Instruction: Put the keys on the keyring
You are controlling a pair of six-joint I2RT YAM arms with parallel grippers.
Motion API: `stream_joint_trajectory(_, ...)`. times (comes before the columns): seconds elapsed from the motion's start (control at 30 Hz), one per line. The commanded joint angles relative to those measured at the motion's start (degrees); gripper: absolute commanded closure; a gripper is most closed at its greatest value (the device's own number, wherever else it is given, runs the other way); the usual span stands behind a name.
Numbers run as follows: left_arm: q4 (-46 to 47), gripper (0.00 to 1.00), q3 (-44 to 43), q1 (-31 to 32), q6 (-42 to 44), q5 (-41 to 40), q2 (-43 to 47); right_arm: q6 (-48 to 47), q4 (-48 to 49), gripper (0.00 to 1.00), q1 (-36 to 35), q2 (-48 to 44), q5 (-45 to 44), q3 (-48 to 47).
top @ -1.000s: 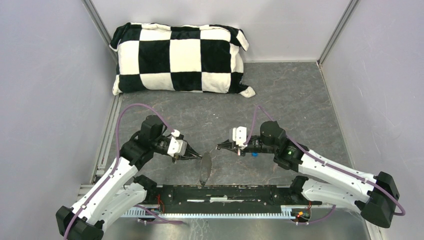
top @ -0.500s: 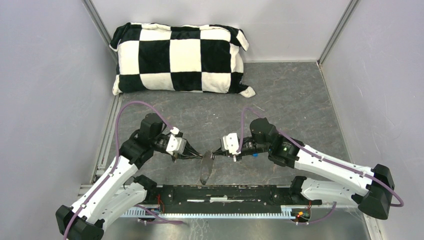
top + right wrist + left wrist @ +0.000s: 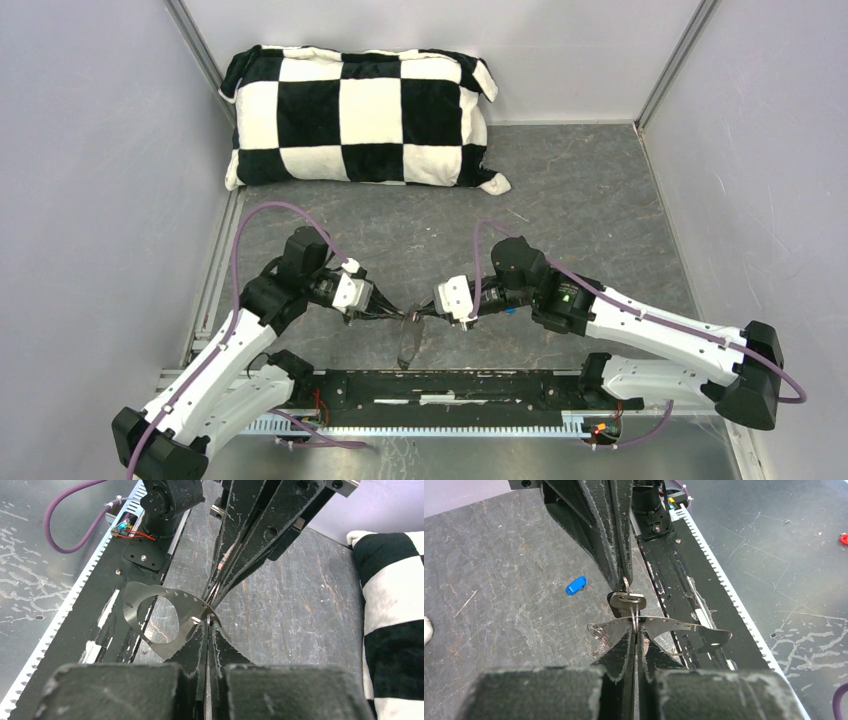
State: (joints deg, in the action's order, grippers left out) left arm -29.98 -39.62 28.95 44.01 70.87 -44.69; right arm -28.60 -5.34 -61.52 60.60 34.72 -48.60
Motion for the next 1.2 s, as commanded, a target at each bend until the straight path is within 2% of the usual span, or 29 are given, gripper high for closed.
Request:
stream_joint_trajectory(0.0,-2.42,0.98,-3.35,-0.25,4.97,2.0,-0.61,-2.0,0.56,1.0,-1.18,0.16,-1.1,-2.82)
stream_joint_trajectory(1.17,-2.55,0.98,-4.89,-0.3,4.24,2.04,-1.05,-3.57,1.22,1.0,-3.21,1.49,-2.29,-4.22)
